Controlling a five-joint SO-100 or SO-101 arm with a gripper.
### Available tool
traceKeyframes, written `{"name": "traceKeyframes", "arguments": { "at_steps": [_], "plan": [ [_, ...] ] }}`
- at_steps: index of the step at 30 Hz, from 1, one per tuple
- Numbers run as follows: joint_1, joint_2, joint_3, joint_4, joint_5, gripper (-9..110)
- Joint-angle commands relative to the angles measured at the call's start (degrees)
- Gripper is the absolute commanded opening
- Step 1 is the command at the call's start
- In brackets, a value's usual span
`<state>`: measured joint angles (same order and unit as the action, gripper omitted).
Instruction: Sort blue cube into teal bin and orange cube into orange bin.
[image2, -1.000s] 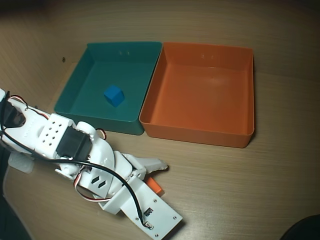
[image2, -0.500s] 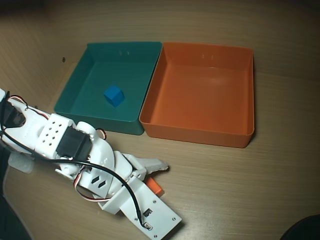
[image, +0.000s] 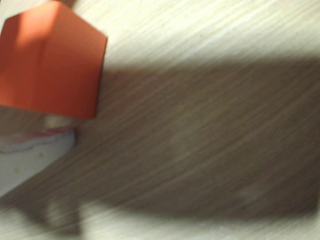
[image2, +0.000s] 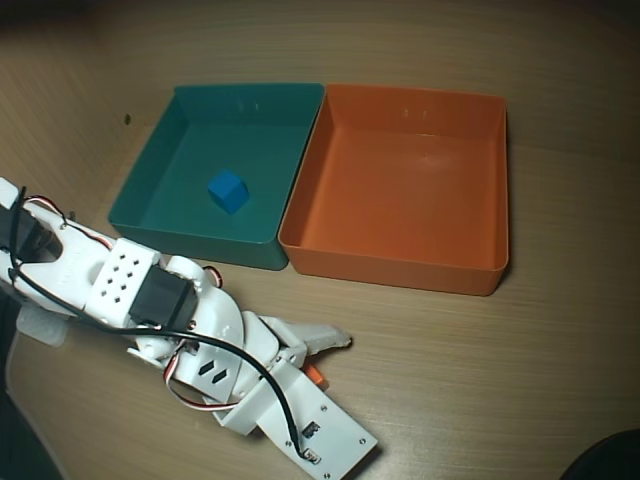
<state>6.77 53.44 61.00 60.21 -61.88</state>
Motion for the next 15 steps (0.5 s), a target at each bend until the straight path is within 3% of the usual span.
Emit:
{"name": "traceKeyframes", "arguments": {
  "at_steps": [1,6,15],
  "plan": [
    [0.2,1.2,-3.3,-0.4,-0.2,40],
    [0.2,1.3,-3.3,-0.4,-0.2,33],
    [0.4,2.1,-3.3,-0.4,0.7,-8]
  ]
}}
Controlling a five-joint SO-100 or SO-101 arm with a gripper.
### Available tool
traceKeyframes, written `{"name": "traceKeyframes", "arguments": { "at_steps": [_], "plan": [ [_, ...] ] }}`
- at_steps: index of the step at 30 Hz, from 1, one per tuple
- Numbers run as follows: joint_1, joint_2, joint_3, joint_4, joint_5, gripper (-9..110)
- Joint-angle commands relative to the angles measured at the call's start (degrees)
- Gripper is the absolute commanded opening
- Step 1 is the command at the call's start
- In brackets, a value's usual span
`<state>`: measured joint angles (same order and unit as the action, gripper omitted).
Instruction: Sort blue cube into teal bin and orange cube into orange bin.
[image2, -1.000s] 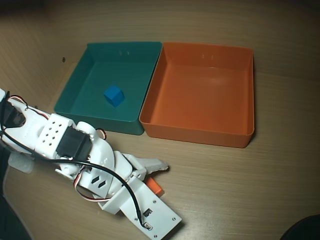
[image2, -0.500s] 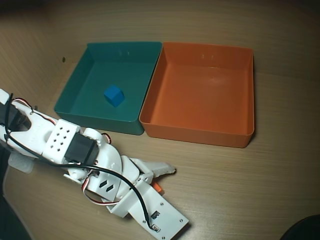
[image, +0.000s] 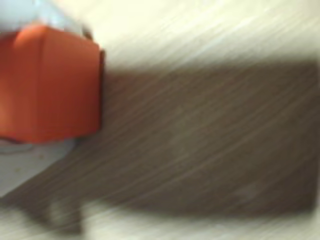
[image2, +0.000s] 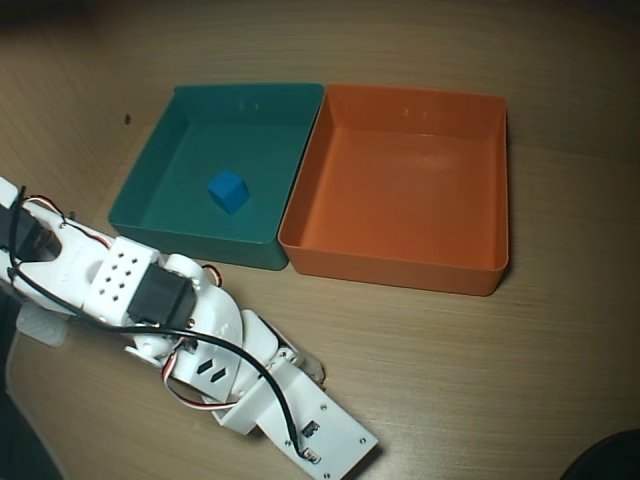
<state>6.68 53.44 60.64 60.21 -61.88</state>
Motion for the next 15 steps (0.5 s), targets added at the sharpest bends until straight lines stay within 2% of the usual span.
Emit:
{"name": "traceKeyframes", "arguments": {
  "at_steps": [1,5,15],
  "plan": [
    [0.4,2.6,-2.9,-0.4,0.7,-8],
    [0.3,5.2,-2.9,-0.4,0.8,-3],
    [0.0,23.2,-3.0,-0.6,-0.3,-6]
  ]
}}
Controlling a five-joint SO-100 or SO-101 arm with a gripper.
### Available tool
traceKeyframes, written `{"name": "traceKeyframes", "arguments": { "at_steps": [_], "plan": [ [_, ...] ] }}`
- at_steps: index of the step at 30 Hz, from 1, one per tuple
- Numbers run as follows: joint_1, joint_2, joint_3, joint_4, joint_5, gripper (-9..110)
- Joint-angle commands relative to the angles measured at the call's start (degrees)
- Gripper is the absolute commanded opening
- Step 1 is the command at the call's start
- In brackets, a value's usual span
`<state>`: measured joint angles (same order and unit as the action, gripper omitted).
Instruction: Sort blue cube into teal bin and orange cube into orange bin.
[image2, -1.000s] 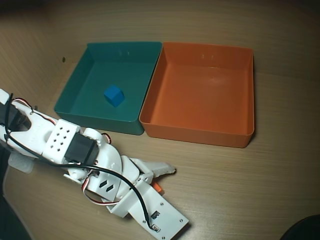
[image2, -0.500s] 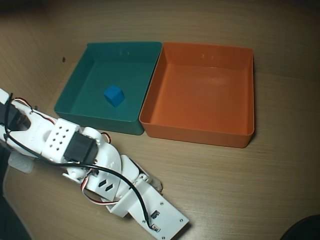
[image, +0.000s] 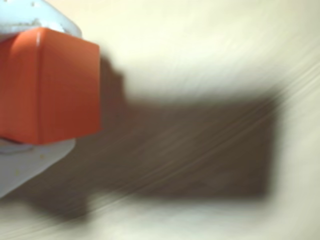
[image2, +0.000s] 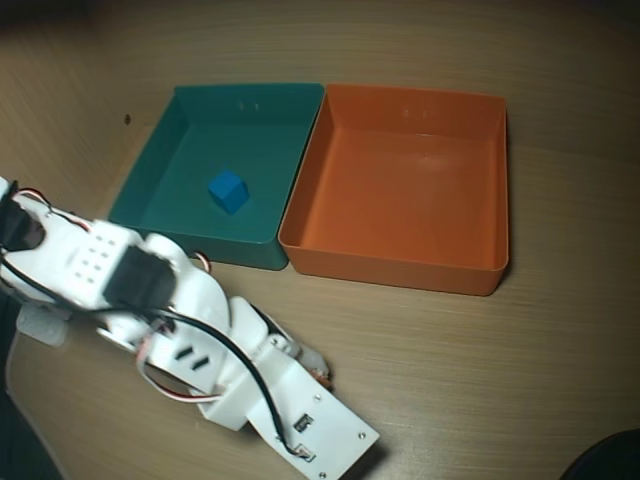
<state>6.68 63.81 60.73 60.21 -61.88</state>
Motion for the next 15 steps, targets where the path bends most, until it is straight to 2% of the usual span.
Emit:
{"name": "traceKeyframes", "arguments": {
  "at_steps": [1,5,15],
  "plan": [
    [-0.1,14.6,-3.1,-0.8,-0.3,-6],
    [-3.7,19.5,-3.1,-1.2,-2.4,-6],
    [-15.2,22.7,-3.9,-1.2,-29.6,-6]
  ]
}}
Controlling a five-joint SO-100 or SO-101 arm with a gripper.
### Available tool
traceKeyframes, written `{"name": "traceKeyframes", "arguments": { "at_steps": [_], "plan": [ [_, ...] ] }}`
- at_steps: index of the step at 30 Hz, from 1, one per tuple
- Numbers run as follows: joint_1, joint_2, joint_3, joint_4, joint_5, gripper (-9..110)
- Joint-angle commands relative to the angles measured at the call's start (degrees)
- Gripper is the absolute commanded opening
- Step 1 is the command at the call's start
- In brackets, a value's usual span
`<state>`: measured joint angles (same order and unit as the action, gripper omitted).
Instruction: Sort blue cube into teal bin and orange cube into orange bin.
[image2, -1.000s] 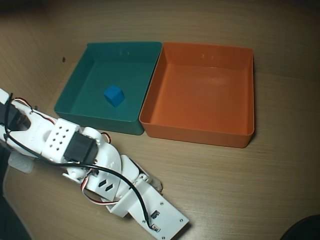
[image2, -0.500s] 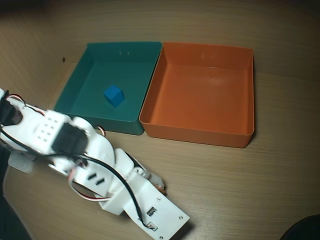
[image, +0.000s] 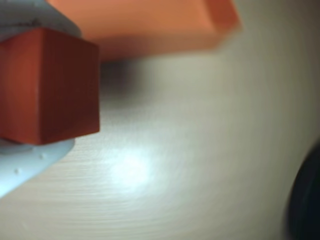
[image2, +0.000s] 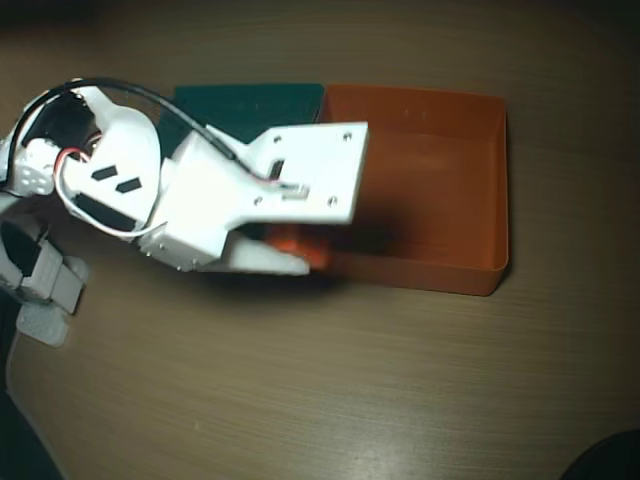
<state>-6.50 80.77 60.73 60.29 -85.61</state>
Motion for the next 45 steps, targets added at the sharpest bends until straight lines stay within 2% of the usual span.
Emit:
{"name": "traceKeyframes", "arguments": {
  "at_steps": [1,8,17,28,31,39,45],
  "plan": [
    [-3.0,5.1,-5.1,-1.4,-7.3,-6],
    [-9.2,-3.3,-21.9,-0.4,-6.2,-6],
    [-14.4,-24.9,-41.3,-1.3,-5.6,-6],
    [-18.2,-39.1,-48.5,-1.4,-5.0,-5],
    [-18.2,-39.9,-48.2,-1.4,-5.3,3],
    [-17.7,-42.3,-48.7,-1.4,-5.6,34],
    [-17.6,-42.3,-48.5,-1.4,-5.6,38]
  ]
}}
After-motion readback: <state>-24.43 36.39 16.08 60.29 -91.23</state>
